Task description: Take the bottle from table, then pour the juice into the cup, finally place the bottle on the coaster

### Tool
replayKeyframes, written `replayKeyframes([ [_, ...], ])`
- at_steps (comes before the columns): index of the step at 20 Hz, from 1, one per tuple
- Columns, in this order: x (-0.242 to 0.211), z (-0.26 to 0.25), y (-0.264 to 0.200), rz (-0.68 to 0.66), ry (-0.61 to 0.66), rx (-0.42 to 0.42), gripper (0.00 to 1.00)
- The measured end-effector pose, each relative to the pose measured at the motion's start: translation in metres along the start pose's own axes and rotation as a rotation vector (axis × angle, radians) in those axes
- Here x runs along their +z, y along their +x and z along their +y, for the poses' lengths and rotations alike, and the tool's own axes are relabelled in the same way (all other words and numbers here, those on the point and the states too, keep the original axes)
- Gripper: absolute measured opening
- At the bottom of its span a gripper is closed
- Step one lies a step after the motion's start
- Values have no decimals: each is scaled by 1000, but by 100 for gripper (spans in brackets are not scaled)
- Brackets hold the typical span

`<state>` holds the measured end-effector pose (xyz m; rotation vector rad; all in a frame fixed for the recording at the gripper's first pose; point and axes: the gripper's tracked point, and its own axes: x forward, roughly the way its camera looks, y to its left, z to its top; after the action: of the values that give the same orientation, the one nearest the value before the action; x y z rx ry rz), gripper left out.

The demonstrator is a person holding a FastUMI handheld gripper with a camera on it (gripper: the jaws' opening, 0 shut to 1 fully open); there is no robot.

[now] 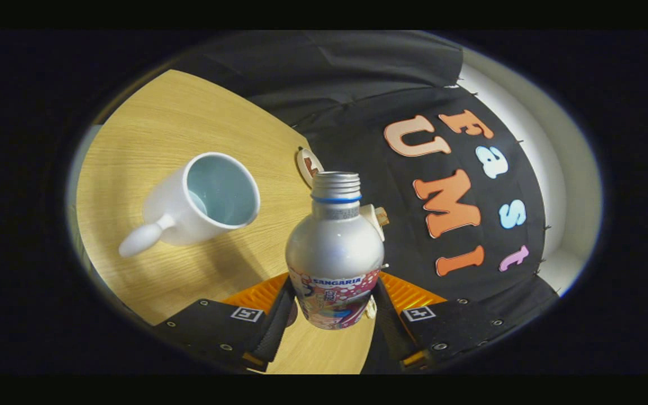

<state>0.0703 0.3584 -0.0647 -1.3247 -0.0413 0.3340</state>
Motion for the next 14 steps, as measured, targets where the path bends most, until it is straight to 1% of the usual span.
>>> replayKeyframes([
  [2,-1,-4,2,4,-88,-28,75],
  [4,-4,-5,2,5,-166,-36,75],
  [14,3,-23,2,1,-359,-64,75],
])
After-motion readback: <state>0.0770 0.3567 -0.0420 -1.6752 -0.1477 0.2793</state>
